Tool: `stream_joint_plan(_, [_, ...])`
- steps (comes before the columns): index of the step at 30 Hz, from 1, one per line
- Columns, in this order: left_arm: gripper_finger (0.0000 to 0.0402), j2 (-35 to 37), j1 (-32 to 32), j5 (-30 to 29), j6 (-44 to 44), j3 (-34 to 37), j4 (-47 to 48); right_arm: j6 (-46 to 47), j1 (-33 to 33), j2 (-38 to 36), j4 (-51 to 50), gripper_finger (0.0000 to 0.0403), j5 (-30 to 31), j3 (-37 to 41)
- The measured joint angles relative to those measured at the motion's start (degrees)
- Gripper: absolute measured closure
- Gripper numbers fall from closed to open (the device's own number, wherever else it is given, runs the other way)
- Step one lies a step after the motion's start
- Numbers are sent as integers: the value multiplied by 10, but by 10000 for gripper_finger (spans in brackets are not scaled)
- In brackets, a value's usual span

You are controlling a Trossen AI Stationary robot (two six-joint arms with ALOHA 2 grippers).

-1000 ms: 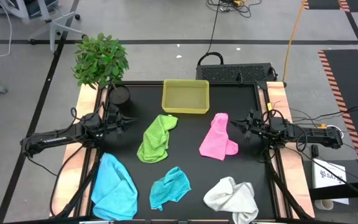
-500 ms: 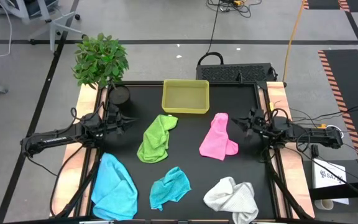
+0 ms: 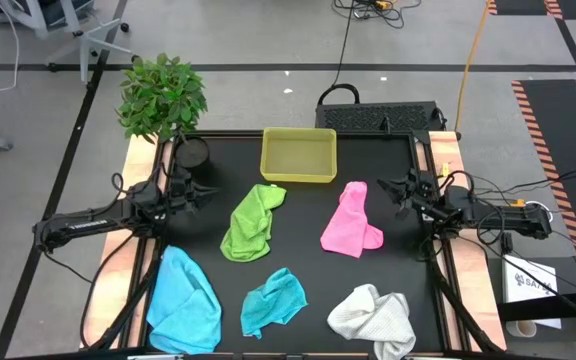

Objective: Fold microfiber towels
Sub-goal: Fold the green microfiber cloth

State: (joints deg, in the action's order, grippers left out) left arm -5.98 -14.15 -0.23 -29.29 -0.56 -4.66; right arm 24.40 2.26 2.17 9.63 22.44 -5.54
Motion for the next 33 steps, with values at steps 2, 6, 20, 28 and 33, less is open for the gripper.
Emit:
stream_joint_plan(2, [376, 0, 0, 0, 0, 0, -2, 0, 0, 0, 0, 403, 0, 0])
stream_joint_plan(6, [376, 0, 0, 0, 2, 0, -37, 3, 0, 0, 0, 403, 0, -1])
stream_joint_plan(20, [376, 0, 0, -77, 65, 0, -106, 2, 0, 0, -19, 403, -2, -1])
stream_joint_plan(28, [376, 0, 0, -118, 15, 0, -100, 4, 0, 0, -37, 403, -2, -1])
stream_joint_plan(33, [376, 0, 0, -127, -39, 0, -92, 4, 0, 0, -37, 403, -1, -1])
